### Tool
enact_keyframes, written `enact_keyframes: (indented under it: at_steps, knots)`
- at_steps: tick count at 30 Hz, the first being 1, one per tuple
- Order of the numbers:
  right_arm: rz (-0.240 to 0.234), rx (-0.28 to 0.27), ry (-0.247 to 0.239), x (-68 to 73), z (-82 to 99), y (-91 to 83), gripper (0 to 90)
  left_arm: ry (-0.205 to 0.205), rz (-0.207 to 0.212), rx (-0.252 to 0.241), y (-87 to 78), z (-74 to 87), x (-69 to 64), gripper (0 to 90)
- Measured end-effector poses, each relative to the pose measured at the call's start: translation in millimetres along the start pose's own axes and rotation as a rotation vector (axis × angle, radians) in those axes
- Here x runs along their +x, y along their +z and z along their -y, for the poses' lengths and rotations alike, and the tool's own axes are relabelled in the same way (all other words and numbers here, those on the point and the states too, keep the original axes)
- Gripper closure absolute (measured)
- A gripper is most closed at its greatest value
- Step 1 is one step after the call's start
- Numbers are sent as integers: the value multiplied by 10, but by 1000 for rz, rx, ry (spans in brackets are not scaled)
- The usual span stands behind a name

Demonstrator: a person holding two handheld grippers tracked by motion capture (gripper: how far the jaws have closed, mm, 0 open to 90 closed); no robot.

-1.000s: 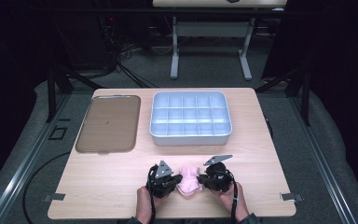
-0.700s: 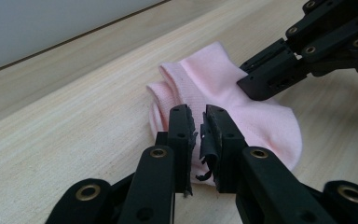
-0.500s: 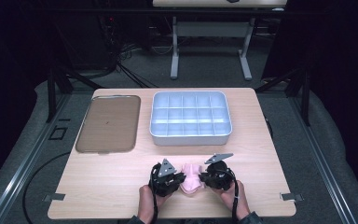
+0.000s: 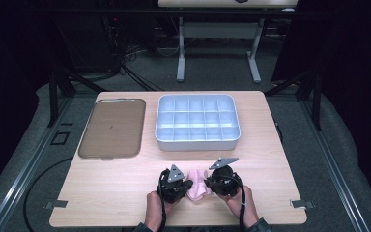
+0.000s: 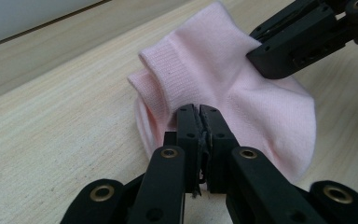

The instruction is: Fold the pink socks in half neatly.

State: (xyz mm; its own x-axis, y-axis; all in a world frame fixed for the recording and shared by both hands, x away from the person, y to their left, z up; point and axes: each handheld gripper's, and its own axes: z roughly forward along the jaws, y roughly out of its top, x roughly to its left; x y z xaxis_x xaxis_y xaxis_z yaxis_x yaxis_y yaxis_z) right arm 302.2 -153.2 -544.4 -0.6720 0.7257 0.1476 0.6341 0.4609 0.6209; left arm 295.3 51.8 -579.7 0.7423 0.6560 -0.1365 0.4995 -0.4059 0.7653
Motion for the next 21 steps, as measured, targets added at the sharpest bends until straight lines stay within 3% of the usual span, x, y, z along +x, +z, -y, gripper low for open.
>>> enact_keyframes:
  at_steps: [6,18,19,21]
  knots:
    - [-15,-29,-2,51,-50,13,837,-11,7,-3,0,5,6,870]
    - [-129,-75,-11,117,-115,109,840,-23,18,-10,-1,17,21,869]
    - [-4,25,-28,151,-144,43,841,-19,12,-9,-3,17,22,869]
    - [-18,13,-23,154,-144,65,843,-24,20,-11,-1,19,24,869]
